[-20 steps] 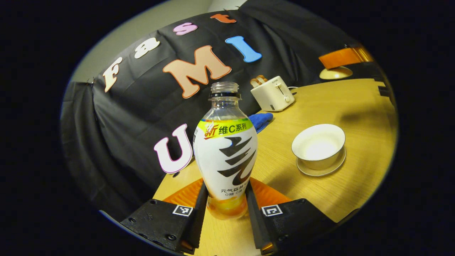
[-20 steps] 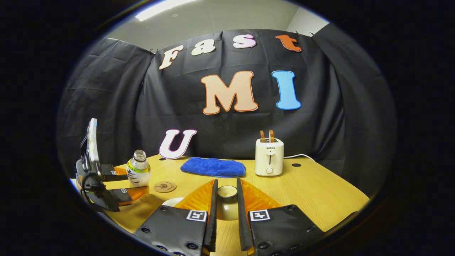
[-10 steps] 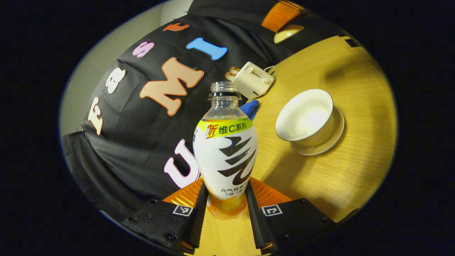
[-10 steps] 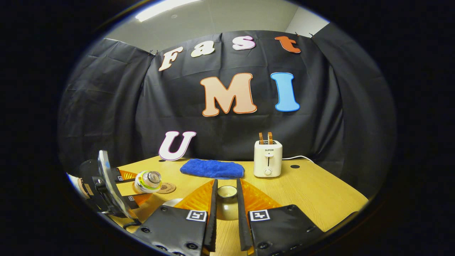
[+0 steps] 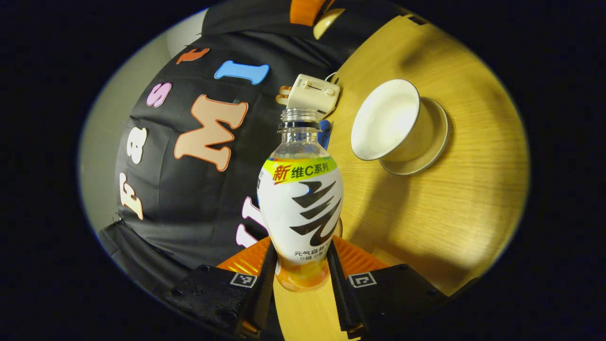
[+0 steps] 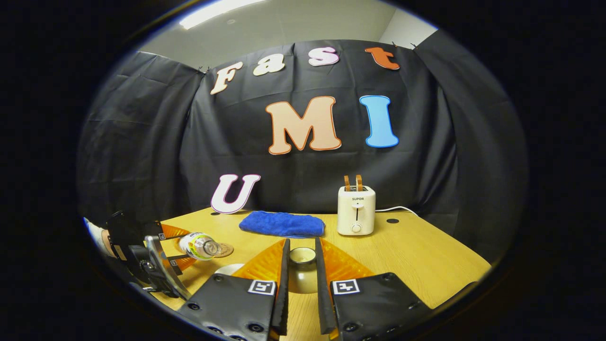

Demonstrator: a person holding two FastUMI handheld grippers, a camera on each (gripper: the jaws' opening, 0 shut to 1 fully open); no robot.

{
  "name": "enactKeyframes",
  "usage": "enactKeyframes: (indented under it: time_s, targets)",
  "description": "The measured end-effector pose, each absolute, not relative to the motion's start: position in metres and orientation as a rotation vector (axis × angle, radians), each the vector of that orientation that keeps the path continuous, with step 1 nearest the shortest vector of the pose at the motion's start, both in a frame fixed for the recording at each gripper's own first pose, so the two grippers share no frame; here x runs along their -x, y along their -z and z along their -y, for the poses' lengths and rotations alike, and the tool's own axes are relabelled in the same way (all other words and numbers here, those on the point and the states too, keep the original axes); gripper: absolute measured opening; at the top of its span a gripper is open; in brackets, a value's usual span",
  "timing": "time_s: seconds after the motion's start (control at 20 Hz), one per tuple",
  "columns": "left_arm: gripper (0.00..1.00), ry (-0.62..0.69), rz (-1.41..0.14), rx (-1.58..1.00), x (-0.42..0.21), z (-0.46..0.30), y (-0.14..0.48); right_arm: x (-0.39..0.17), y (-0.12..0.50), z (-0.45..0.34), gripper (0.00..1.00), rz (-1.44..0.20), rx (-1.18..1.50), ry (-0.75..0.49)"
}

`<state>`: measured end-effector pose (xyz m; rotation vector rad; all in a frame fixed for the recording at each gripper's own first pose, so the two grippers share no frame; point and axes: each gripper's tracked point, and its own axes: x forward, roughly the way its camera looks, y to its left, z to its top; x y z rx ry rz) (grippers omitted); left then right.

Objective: Open the teacup lid with one hand, grasp the water bottle and pour water into the teacup with the other hand; after pouring, place the water bottle on the coaster and then close the teacup lid.

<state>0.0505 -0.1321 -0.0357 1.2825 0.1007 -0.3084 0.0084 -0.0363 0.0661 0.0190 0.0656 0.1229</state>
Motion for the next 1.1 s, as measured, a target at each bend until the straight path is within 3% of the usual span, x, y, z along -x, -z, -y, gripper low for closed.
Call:
enactKeyframes:
  time_s: [1.1]
  targets:
    - [0.54,0.344,-0.113,-1.659,-0.059,0.134,0.011,-0.013,-0.052,0.036,0.29,-0.104,-0.021,-0.128]
